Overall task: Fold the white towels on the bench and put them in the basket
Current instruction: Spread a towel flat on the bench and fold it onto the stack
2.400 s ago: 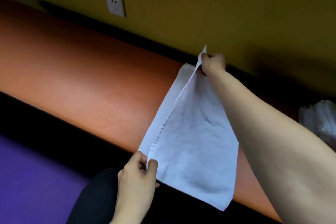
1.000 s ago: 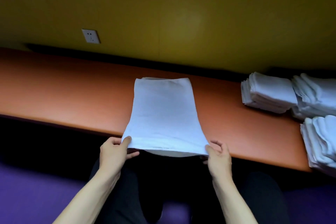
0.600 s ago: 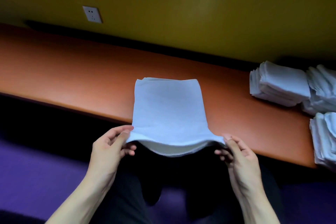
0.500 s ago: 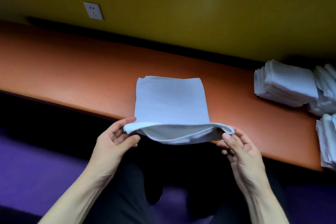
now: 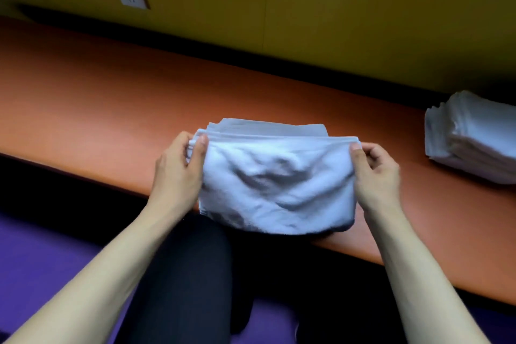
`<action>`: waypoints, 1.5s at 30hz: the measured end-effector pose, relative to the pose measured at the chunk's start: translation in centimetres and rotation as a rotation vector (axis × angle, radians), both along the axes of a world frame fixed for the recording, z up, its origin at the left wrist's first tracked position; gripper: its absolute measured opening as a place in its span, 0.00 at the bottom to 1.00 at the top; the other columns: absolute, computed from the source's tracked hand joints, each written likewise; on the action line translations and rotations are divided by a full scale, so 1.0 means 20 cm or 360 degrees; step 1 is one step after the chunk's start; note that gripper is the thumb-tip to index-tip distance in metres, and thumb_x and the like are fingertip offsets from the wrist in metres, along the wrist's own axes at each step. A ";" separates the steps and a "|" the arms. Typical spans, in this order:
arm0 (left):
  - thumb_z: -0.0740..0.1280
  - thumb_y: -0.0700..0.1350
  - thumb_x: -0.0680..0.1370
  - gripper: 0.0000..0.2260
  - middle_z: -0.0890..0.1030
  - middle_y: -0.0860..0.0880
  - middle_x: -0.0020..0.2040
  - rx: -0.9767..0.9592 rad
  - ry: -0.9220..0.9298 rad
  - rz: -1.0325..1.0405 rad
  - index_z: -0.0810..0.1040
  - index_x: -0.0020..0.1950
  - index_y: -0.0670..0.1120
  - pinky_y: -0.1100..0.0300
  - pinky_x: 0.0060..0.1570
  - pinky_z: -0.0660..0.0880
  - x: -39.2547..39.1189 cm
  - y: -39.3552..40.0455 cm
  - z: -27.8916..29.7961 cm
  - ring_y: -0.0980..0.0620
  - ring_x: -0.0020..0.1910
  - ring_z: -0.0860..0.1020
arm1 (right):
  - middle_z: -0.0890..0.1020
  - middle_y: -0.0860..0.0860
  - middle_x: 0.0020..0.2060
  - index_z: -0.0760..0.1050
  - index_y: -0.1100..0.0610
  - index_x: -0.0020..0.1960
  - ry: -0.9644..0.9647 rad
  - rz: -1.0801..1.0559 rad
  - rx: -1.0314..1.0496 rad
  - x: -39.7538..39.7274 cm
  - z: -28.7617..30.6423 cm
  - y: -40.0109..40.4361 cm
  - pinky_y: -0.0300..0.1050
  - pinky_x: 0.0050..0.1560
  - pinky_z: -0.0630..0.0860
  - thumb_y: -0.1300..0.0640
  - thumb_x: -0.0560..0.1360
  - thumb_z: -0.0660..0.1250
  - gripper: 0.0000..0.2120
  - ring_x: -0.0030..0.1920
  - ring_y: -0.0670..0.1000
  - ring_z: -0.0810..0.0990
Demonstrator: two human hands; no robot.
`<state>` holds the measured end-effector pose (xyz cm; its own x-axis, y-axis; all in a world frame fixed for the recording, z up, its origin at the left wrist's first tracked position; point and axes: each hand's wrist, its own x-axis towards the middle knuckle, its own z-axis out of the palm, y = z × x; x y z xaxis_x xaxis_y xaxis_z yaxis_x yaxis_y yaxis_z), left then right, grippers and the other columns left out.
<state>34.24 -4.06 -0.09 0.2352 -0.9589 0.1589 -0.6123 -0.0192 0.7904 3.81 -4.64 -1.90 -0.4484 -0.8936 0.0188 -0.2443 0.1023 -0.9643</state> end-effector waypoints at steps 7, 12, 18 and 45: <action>0.60 0.51 0.85 0.16 0.69 0.53 0.32 -0.0078 -0.0107 0.0165 0.67 0.40 0.45 0.54 0.37 0.55 -0.06 -0.43 -0.17 0.43 0.36 0.68 | 0.80 0.52 0.40 0.77 0.57 0.47 0.0373 -0.0149 0.0073 0.04 -0.15 -0.44 0.44 0.40 0.68 0.52 0.82 0.62 0.11 0.41 0.51 0.76; 0.60 0.55 0.83 0.18 0.71 0.50 0.31 0.0065 -0.0235 0.0199 0.68 0.38 0.46 0.52 0.36 0.56 -0.06 -0.64 -0.28 0.42 0.36 0.71 | 0.84 0.57 0.48 0.78 0.57 0.53 0.0624 -0.0130 0.0287 0.06 -0.29 -0.60 0.46 0.43 0.68 0.49 0.82 0.61 0.13 0.49 0.60 0.80; 0.59 0.52 0.82 0.16 0.77 0.39 0.59 -0.0071 -0.0741 0.0020 0.75 0.62 0.42 0.45 0.54 0.70 -0.08 -0.61 -0.40 0.35 0.54 0.75 | 0.81 0.55 0.53 0.75 0.56 0.59 0.0664 -0.0046 0.0344 0.09 -0.34 -0.54 0.47 0.47 0.70 0.49 0.80 0.62 0.13 0.53 0.58 0.78; 0.59 0.63 0.81 0.29 0.49 0.49 0.83 0.0726 -0.0931 -0.0479 0.54 0.80 0.63 0.46 0.74 0.56 -0.06 -0.08 -0.36 0.42 0.79 0.56 | 0.79 0.50 0.35 0.79 0.60 0.42 -0.0069 0.0198 0.0390 0.48 0.06 -0.11 0.44 0.37 0.71 0.61 0.79 0.64 0.08 0.36 0.49 0.74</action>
<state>32.98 -5.72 -7.26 -0.0440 -0.9681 -0.2468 -0.9555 -0.0313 0.2932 13.43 -6.87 -0.60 -0.3308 -0.9174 -0.2213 -0.2286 0.3054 -0.9244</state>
